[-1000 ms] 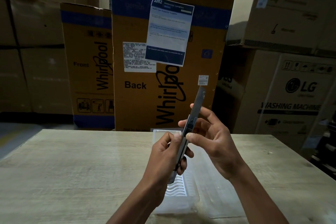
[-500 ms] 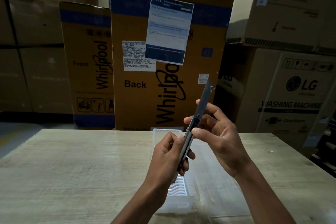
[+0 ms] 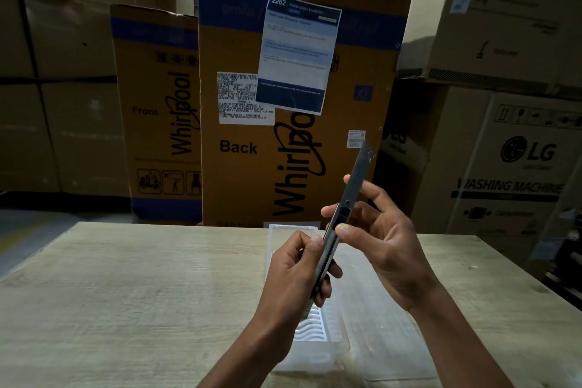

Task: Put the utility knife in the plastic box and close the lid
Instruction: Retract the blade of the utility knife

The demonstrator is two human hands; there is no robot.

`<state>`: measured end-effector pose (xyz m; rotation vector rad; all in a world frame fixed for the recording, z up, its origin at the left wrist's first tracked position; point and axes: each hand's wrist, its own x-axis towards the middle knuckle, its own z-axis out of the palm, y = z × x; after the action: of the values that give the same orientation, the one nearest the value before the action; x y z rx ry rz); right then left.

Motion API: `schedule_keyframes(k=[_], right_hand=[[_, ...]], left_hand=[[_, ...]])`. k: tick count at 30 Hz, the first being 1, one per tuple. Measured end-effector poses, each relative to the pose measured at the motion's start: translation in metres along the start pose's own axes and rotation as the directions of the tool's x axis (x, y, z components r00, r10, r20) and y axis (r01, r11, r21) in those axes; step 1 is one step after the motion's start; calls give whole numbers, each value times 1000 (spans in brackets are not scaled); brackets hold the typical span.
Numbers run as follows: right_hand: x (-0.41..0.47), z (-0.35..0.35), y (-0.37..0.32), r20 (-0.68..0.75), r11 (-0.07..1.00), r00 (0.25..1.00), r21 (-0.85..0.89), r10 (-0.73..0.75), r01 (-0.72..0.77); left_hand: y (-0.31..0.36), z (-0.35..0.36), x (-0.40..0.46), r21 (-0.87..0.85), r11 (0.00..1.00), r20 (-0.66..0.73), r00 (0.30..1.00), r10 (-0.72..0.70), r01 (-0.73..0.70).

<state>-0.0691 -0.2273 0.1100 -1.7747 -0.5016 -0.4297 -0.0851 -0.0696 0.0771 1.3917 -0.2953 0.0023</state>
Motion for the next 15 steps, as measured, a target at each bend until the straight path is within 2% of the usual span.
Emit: schedule_keyframes(k=[15], right_hand=[[-2, 15, 7, 70, 997, 995, -33, 68, -66]], left_hand=[[6, -2, -1, -62, 997, -66, 997, 39, -43]])
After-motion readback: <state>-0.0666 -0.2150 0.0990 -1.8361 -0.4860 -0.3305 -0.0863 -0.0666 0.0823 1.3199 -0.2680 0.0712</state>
